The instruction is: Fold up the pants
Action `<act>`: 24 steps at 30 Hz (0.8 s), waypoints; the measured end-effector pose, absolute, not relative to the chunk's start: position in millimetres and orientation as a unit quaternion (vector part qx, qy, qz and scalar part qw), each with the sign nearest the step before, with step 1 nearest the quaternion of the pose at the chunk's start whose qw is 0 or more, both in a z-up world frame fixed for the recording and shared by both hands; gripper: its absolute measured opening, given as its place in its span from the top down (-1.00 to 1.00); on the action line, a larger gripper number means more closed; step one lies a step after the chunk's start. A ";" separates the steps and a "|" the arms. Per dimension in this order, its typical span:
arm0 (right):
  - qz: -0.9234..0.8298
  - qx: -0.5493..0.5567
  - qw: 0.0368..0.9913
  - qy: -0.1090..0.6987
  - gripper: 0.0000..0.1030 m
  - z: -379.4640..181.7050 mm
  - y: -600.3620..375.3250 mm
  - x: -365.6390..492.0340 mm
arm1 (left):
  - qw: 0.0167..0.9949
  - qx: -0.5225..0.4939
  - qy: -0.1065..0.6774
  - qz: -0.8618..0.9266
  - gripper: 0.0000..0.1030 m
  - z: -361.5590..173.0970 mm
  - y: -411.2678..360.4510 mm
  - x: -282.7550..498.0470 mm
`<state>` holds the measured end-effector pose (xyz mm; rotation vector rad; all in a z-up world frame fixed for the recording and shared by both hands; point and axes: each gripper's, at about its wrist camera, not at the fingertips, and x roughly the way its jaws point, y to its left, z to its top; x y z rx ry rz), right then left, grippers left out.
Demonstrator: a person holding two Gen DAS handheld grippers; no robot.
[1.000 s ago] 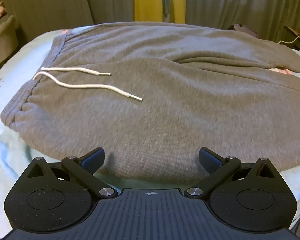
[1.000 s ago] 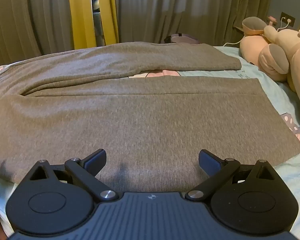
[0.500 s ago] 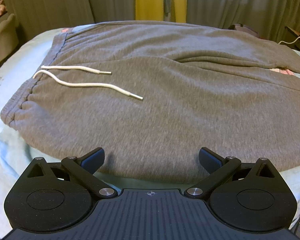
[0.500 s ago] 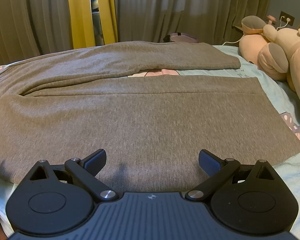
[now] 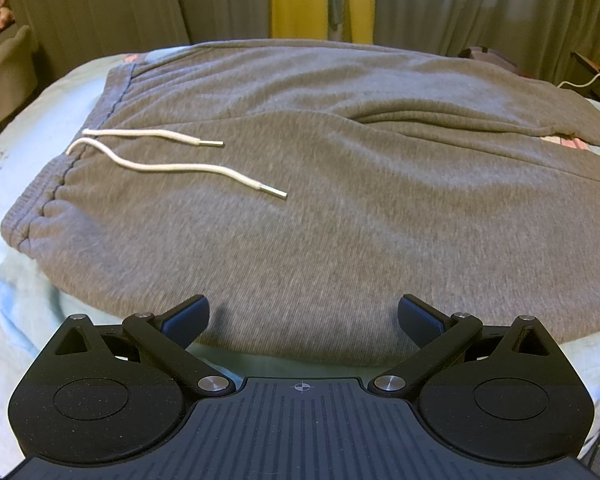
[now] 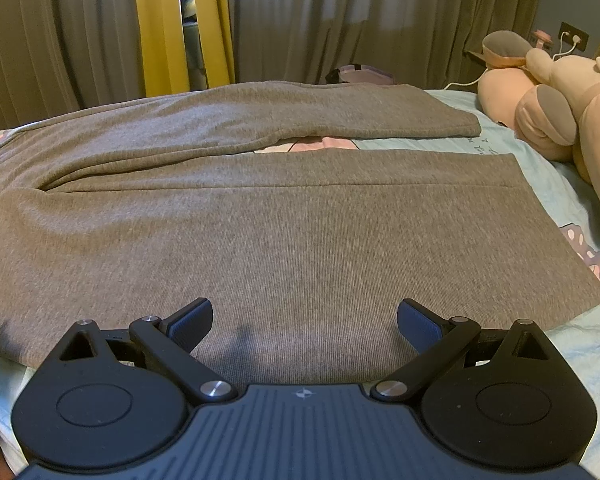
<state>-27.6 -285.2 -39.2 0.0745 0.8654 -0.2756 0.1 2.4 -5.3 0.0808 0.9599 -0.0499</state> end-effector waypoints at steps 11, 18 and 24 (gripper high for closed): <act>-0.133 0.036 0.898 0.418 -0.92 -39.1 -285.0 -27.2 | 0.886 0.038 0.462 -0.024 -1.00 -5.1 2.8 0.2; -0.133 0.036 0.898 0.419 -0.92 -39.3 -285.1 -26.9 | 0.885 0.034 0.464 -0.023 -1.00 -7.4 4.2 -0.5; -0.133 0.036 0.898 0.419 -0.92 -39.4 -285.1 -26.8 | 0.884 0.033 0.465 -0.023 -1.00 -7.1 4.6 -0.3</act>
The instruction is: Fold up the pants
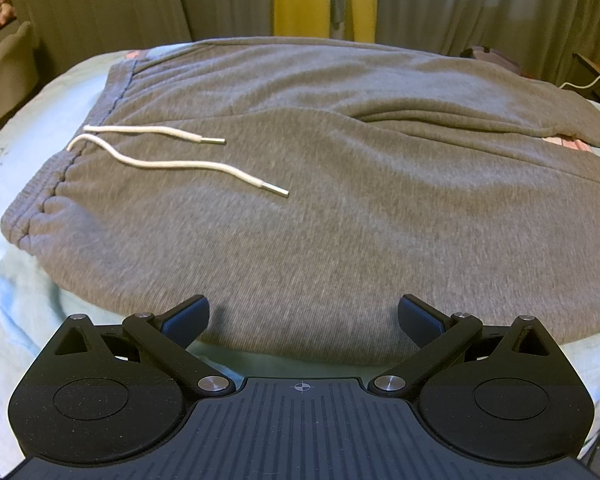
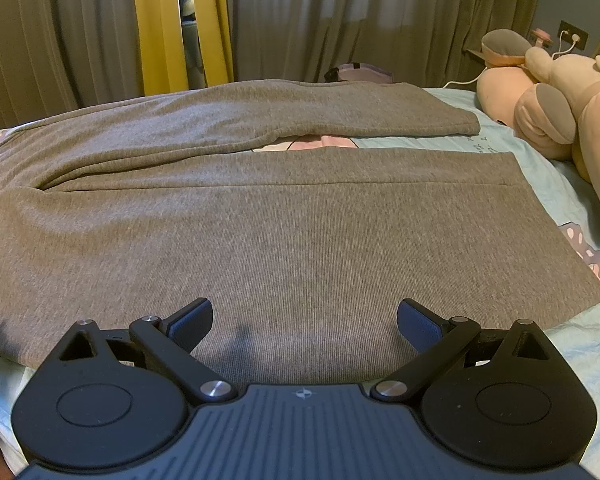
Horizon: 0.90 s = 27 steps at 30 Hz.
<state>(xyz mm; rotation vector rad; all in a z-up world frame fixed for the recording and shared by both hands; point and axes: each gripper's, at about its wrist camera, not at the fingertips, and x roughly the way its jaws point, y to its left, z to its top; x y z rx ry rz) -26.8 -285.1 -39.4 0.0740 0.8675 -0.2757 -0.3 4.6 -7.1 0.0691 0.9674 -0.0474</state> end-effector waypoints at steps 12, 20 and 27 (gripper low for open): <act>-0.134 0.036 0.897 0.419 -0.92 -40.6 -285.4 -26.9 | 0.884 0.032 0.466 -0.023 -1.00 -6.1 4.5 0.2; -0.134 0.035 0.897 0.419 -0.92 -41.6 -285.0 -26.7 | 0.883 0.031 0.467 -0.022 -1.00 -5.3 4.7 0.6; -0.135 0.035 0.896 0.421 -0.92 -43.6 -286.3 -28.7 | 0.883 0.029 0.468 -0.022 -1.00 -5.1 5.0 0.1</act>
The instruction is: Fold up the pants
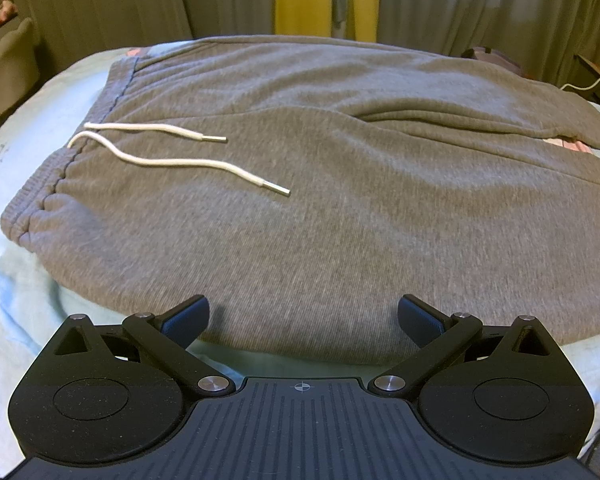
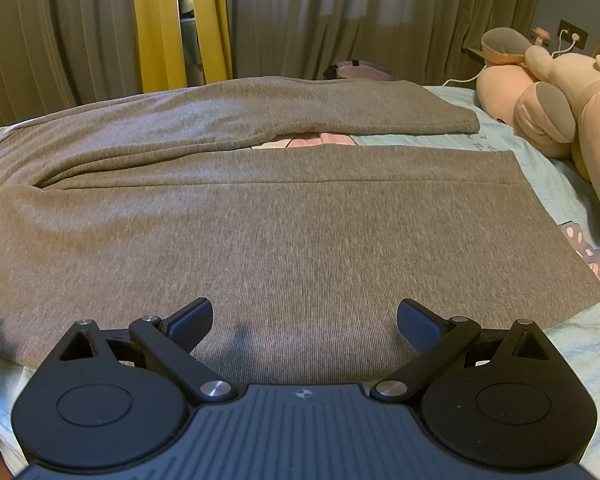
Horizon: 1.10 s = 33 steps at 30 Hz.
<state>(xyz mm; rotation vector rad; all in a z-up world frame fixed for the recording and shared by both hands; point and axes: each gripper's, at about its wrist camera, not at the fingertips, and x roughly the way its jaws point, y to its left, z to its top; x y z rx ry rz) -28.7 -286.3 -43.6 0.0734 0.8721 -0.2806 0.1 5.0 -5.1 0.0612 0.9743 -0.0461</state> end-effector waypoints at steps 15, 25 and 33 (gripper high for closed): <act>-0.137 0.034 0.892 0.429 -0.92 -42.8 -285.4 -26.3 | 0.882 0.022 0.471 -0.021 -1.00 -4.5 5.8 2.4; -0.138 0.035 0.890 0.432 -0.92 -42.1 -284.8 -25.1 | 0.881 0.020 0.472 -0.021 -1.00 -3.9 7.5 2.6; -0.138 0.035 0.889 0.435 -0.92 -43.5 -284.4 -23.2 | 0.881 0.018 0.472 -0.021 -1.00 -3.6 8.5 3.0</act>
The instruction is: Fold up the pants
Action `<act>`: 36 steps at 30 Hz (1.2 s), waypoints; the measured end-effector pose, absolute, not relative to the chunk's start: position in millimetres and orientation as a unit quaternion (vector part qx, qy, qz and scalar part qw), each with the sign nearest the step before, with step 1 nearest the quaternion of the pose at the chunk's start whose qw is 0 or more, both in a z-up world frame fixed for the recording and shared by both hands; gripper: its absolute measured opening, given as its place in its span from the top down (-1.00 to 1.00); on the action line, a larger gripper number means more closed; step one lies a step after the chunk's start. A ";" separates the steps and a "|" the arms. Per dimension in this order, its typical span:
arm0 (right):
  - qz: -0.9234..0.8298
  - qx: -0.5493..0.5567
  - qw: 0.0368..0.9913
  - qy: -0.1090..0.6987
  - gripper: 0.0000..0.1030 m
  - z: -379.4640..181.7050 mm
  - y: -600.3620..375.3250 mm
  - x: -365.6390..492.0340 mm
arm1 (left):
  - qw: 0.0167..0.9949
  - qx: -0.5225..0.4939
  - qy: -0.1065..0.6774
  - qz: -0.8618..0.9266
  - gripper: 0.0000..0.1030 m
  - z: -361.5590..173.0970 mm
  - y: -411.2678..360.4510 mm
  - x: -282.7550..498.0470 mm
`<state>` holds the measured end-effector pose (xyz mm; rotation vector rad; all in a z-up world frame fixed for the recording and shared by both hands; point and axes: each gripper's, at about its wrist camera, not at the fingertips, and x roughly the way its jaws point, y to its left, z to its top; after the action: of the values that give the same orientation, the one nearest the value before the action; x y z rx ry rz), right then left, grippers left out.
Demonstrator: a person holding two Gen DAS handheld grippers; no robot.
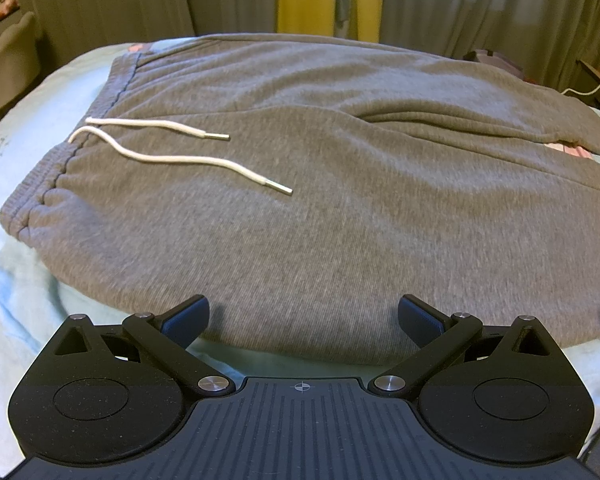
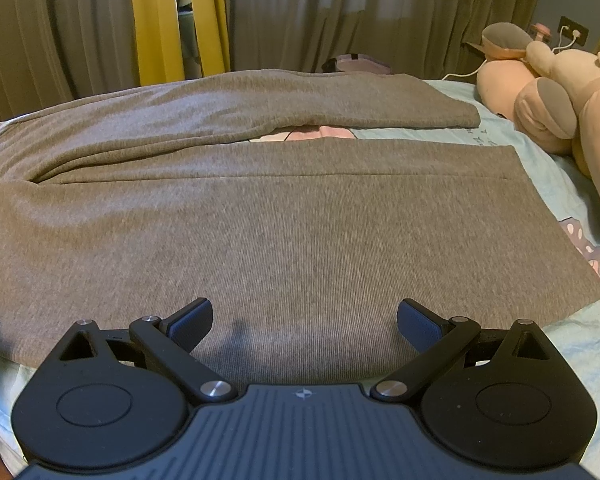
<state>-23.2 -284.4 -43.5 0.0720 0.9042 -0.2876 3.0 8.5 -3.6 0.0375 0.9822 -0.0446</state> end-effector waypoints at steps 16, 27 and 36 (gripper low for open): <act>-0.137 0.030 0.885 0.443 -0.92 -47.3 -283.7 -19.3 | 0.880 0.016 0.473 -0.021 -1.00 -3.2 9.1 3.8; -0.134 0.034 0.880 0.454 -0.92 -54.0 -282.5 -11.8 | 0.879 0.015 0.476 -0.020 -1.00 -4.5 10.8 5.5; -0.133 0.045 0.873 0.466 -0.92 -63.0 -282.8 -1.9 | 0.876 0.007 0.482 -0.020 -1.00 -6.8 12.4 7.9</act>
<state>-1.9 -282.8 -63.0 0.0933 0.9744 -0.2780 7.9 12.4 -6.8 0.0136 1.0065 -0.0410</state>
